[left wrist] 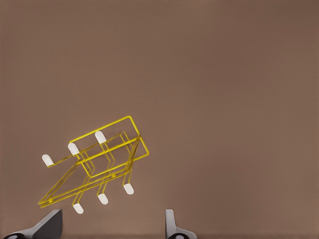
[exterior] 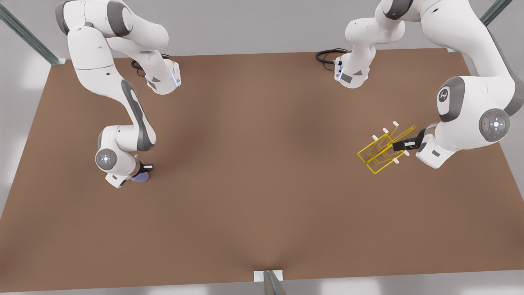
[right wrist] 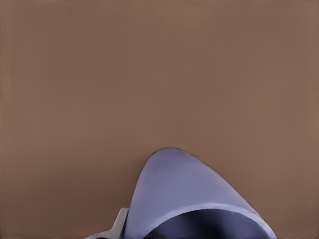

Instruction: Place the cup on the cup holder

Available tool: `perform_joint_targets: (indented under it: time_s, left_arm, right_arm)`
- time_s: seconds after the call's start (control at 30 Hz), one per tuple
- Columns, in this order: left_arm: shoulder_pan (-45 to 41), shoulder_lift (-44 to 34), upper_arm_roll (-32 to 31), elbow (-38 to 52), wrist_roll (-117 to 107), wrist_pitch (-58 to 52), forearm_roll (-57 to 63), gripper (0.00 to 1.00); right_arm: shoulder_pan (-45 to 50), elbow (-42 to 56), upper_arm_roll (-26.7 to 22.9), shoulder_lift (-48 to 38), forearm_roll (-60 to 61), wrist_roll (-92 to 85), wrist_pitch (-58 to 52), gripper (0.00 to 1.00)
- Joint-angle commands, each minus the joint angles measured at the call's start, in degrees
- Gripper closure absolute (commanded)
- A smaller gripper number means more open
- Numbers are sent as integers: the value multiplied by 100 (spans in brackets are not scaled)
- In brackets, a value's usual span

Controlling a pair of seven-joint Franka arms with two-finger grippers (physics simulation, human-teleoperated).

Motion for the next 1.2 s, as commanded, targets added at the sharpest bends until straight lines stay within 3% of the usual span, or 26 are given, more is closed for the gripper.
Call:
perform_joint_targets:
  time_s: [0.0, 0.13, 0.2, 0.4, 0.6, 0.67, 0.83, 1.17]
  left_arm:
    - [-3, -15, -1, 7, 43, -7, -7, 0]
    - [-3, -32, -37, 297, 52, -77, -103, 0]
    - [6, -85, -28, 324, 78, -270, -121, 0]
    - [6, -472, -1, -36, 87, -16, -121, 0]
    - [-99, -568, -1, -344, 52, 108, -112, 0]
    - [-108, -568, -1, -476, 43, 108, -104, 0]
    - [-134, -568, 7, -854, 34, 239, -103, 0]
    - [-240, -560, 7, -942, -1, 222, -103, 0]
  right_arm:
    - [7, 59, 1, -4, -23, -143, -247, 79]
    - [69, 629, 89, -4, 29, -152, -845, 79]
    - [552, 1104, 239, -4, 178, -161, -1047, 79]
    - [2353, 2615, 239, 444, 3051, -117, -1082, 79]
    - [2908, 4356, 239, 1973, 6041, -240, -915, 79]
    - [3066, 5041, 239, 2579, 7182, -933, -906, 79]
    - [3338, 5191, 230, 3432, 9258, -3026, -906, 79]
    - [3637, 5710, 186, 4241, 9381, -3176, -652, 79]
